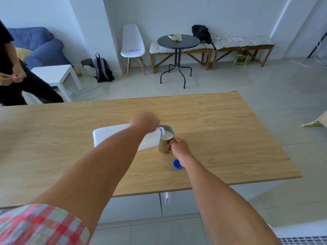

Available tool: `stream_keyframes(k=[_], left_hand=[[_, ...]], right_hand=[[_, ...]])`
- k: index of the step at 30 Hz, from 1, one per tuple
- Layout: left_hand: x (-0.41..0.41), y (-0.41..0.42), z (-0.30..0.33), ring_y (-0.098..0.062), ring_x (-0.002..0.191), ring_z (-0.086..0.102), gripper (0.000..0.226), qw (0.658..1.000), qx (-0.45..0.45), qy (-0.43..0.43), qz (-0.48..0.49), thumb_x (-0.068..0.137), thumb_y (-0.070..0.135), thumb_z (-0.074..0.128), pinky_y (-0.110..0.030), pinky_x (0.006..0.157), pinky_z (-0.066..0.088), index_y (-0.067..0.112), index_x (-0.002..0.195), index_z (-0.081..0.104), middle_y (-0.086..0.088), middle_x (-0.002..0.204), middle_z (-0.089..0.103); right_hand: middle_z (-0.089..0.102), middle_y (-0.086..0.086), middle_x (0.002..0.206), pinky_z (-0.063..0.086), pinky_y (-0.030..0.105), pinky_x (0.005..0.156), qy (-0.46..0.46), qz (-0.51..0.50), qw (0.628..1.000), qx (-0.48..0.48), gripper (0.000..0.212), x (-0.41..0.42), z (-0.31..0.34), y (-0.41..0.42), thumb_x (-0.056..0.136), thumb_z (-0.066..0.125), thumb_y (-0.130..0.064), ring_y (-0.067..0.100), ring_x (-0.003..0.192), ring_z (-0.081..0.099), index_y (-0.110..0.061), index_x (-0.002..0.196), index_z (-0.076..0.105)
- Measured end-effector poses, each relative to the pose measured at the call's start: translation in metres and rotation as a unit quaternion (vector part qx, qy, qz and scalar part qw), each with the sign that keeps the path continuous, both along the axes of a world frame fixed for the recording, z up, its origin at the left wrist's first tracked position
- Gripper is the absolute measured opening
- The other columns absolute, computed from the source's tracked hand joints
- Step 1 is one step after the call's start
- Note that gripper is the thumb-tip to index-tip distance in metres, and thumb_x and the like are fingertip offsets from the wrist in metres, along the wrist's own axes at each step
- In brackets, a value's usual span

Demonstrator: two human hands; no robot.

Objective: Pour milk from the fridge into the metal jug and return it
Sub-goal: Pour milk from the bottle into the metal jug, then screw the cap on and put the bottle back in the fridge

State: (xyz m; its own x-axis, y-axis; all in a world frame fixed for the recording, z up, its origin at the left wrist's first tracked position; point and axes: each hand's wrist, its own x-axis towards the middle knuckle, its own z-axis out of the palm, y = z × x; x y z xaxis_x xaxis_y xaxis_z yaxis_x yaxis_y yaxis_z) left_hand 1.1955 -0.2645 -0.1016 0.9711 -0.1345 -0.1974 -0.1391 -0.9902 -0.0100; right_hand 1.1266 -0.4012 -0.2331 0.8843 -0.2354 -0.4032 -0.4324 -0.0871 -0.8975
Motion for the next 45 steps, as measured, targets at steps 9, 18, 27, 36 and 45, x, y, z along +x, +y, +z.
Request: stream_keyframes(k=[9,18,27,36,45], left_hand=[[-0.003,0.006,0.001,-0.028,0.080,0.059,0.026,0.999,-0.042,0.014,0.030,0.096,0.027,0.040,-0.035,0.071,0.043,0.011,0.093,0.061,-0.007,0.084,0.057],[-0.016,0.029,-0.017,-0.023,0.068,0.052,0.035,0.979,-0.168,0.022,0.114,0.097,0.033,0.038,-0.032,0.057,0.033,0.011,0.077,0.056,-0.008,0.085,0.061],[-0.035,0.047,-0.022,-0.025,0.058,0.041,0.040,0.926,-0.325,-0.051,0.187,0.095,0.037,0.035,-0.032,0.053,0.031,0.008,0.067,0.042,-0.007,0.067,0.048],[-0.052,0.063,-0.026,-0.021,0.061,0.028,0.034,0.772,-0.548,-0.142,0.289,0.095,0.030,0.034,-0.036,0.055,0.026,0.011,0.067,0.030,-0.006,0.066,0.033],[-0.069,0.060,-0.060,-0.024,0.068,0.034,0.033,0.664,-0.644,-0.154,0.346,0.084,0.035,0.033,-0.042,0.061,0.032,0.013,0.060,0.030,-0.011,0.068,0.041]], right_hand=[[0.065,0.005,0.088,0.043,0.032,0.074,0.000,0.004,1.000,-0.005,0.031,-0.002,0.003,0.000,0.102,0.042,-0.011,0.017,0.072,0.051,-0.012,0.086,0.068],[0.065,0.006,0.092,0.047,0.035,0.081,0.005,0.009,0.999,-0.030,0.030,-0.004,0.007,-0.001,0.104,0.042,-0.014,0.019,0.079,0.054,-0.010,0.085,0.065],[0.058,0.003,0.074,0.038,0.031,0.061,-0.005,0.000,0.999,-0.053,0.030,-0.012,0.014,0.004,0.104,0.043,-0.016,0.019,0.068,0.049,-0.011,0.082,0.063],[0.065,-0.003,0.087,0.049,0.035,0.068,-0.052,-0.046,0.990,-0.125,0.024,-0.034,0.028,-0.001,0.098,0.060,-0.031,0.017,0.078,0.060,-0.008,0.099,0.063],[0.041,0.006,0.146,0.054,0.047,0.097,0.066,0.112,0.936,-0.327,0.078,-0.063,-0.003,-0.007,0.081,0.071,-0.044,0.027,0.137,0.042,-0.021,0.151,0.042]])
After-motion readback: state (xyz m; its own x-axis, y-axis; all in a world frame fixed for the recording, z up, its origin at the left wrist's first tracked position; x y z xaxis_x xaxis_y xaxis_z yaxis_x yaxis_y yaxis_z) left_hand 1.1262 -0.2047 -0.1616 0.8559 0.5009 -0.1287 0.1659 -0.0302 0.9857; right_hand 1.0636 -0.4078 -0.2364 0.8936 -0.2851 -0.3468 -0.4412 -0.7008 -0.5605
